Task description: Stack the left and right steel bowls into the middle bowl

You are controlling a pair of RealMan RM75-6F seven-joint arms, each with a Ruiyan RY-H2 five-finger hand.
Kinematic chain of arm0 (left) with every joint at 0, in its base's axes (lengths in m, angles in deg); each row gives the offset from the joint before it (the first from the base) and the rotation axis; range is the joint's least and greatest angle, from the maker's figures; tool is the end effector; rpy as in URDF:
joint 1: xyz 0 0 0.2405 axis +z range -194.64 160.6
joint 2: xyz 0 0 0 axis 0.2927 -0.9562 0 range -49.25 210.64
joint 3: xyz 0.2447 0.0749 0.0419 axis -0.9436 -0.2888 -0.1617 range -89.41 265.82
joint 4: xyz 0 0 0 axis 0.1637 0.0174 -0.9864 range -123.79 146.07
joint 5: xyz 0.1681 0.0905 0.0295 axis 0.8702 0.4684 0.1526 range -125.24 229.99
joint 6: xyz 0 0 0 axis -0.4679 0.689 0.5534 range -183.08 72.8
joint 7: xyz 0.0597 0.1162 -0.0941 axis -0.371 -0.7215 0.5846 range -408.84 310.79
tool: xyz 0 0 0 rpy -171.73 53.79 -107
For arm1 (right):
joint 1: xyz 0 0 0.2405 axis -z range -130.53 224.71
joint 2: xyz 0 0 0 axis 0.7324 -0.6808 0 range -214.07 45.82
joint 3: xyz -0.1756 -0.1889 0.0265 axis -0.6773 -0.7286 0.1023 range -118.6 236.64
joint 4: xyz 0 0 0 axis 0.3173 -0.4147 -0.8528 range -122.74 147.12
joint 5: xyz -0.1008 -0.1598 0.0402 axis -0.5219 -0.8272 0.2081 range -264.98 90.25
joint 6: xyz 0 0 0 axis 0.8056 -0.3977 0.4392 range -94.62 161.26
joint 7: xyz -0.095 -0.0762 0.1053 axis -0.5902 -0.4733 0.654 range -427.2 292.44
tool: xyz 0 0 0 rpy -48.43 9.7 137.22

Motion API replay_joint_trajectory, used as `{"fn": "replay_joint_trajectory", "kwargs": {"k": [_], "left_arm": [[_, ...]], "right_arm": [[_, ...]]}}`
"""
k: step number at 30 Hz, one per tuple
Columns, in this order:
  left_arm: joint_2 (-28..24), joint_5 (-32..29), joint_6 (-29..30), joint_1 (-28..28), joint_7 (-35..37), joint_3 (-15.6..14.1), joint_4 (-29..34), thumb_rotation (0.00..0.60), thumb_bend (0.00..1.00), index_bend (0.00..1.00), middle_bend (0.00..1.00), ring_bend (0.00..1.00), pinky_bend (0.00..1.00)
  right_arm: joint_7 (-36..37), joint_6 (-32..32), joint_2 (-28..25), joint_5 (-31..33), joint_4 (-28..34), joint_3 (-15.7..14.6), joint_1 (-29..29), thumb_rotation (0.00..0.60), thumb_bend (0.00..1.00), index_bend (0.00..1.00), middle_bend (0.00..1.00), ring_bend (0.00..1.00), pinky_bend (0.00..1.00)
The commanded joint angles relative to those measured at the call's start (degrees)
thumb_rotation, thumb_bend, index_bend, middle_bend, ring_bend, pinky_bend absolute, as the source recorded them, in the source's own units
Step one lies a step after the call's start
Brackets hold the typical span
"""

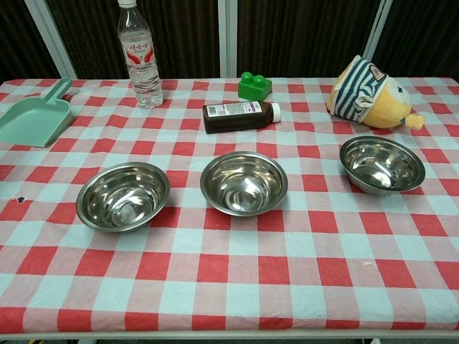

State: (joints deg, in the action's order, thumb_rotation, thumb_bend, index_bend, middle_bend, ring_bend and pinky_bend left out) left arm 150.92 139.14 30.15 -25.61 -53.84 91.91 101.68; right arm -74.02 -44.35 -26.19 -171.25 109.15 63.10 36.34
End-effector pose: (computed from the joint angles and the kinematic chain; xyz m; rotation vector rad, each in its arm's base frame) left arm -0.2875 0.2186 0.1465 -1.4267 -0.8394 -0.9676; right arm -0.2874 -0.2299 0.1891 1.5195 -0.8161 0.7987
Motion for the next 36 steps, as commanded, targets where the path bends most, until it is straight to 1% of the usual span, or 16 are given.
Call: {"fn": "replay_joint_trajectory", "kwargs": {"k": [1, 8, 13, 14, 15, 17, 19, 21, 24, 27, 32, 36], "left_arm": [[0.0, 0.0, 0.0, 0.0, 0.2, 0.0, -0.1, 0.600, 0.12, 0.28, 0.25, 0.17, 0.23], [-0.1, 0.1, 0.3, 0.1, 0.4, 0.0, 0.2, 0.600, 0.12, 0.28, 0.25, 0.17, 0.23], [-0.5, 0.3, 0.5, 0.0, 0.2, 0.2, 0.6, 0.600, 0.12, 0.28, 0.25, 0.17, 0.23], [-0.6, 0.3, 0.5, 0.0, 0.2, 0.3, 0.7, 0.600, 0.12, 0.28, 0.25, 0.17, 0.23], [-0.7, 0.4, 0.6, 0.0, 0.3, 0.3, 0.7, 0.600, 0.12, 0.28, 0.25, 0.17, 0.23], [-0.7, 0.5, 0.8, 0.0, 0.5, 0.3, 0.8, 0.600, 0.12, 0.28, 0.25, 0.17, 0.23], [-0.6, 0.9, 1.1, -0.1, 0.6, 0.4, 0.9, 0.600, 0.12, 0.28, 0.25, 0.17, 0.23], [-0.6, 1.5, 1.6, 0.0, 0.5, 0.3, 1.2, 0.600, 0.12, 0.28, 0.25, 0.17, 0.23], [-0.7, 2.3, 2.3, 0.1, 0.4, 0.2, 1.6, 0.600, 0.12, 0.28, 0.25, 0.17, 0.23], [-1.1, 2.7, 3.0, 0.3, 0.7, 0.2, 2.0, 0.600, 0.12, 0.28, 0.25, 0.17, 0.23], [-1.8, 2.5, 3.4, 0.5, 1.4, 0.5, 2.2, 0.600, 0.12, 0.28, 0.25, 0.17, 0.23], [-1.9, 2.2, 3.3, 0.5, 1.9, 0.6, 1.9, 0.600, 0.12, 0.28, 0.25, 0.17, 0.23]], "right_arm": [[-0.1, -0.1, 0.0, 0.0, 0.1, 0.0, 0.0, 0.600, 0.02, 0.00, 0.00, 0.00, 0.00], [-0.6, 0.3, -0.2, 0.0, 0.6, -0.2, -0.1, 0.600, 0.02, 0.00, 0.00, 0.00, 0.00], [-3.0, 0.6, 0.4, -0.9, 0.8, -0.7, -0.3, 0.600, 0.02, 0.00, 0.01, 0.01, 0.01], [-3.5, 0.6, 0.7, -1.3, 0.9, -0.8, -0.4, 0.600, 0.02, 0.00, 0.03, 0.03, 0.04], [-4.3, 0.5, 1.2, -2.0, 1.0, -1.0, -0.5, 0.600, 0.02, 0.01, 0.06, 0.07, 0.10], [-5.6, 0.5, 2.2, -3.3, 0.8, -1.5, -0.8, 0.600, 0.03, 0.05, 0.12, 0.18, 0.25], [-7.3, 1.3, 3.7, -4.9, 0.2, -2.1, -1.5, 0.600, 0.05, 0.12, 0.17, 0.33, 0.41], [-9.6, 2.8, 5.5, -6.0, -0.9, -2.4, -2.6, 0.600, 0.07, 0.16, 0.19, 0.40, 0.48], [-12.6, 4.8, 8.2, -6.3, -2.7, -2.0, -4.4, 0.600, 0.10, 0.21, 0.23, 0.51, 0.57], [-14.2, 6.7, 11.0, -5.0, -4.8, -1.3, -5.8, 0.600, 0.11, 0.25, 0.27, 0.60, 0.64], [-15.2, 10.5, 14.0, -2.0, -6.6, -1.1, -7.4, 0.600, 0.13, 0.29, 0.30, 0.68, 0.70], [-16.5, 12.0, 15.9, -0.5, -8.0, -1.5, -7.8, 0.600, 0.14, 0.31, 0.32, 0.70, 0.72]]}}
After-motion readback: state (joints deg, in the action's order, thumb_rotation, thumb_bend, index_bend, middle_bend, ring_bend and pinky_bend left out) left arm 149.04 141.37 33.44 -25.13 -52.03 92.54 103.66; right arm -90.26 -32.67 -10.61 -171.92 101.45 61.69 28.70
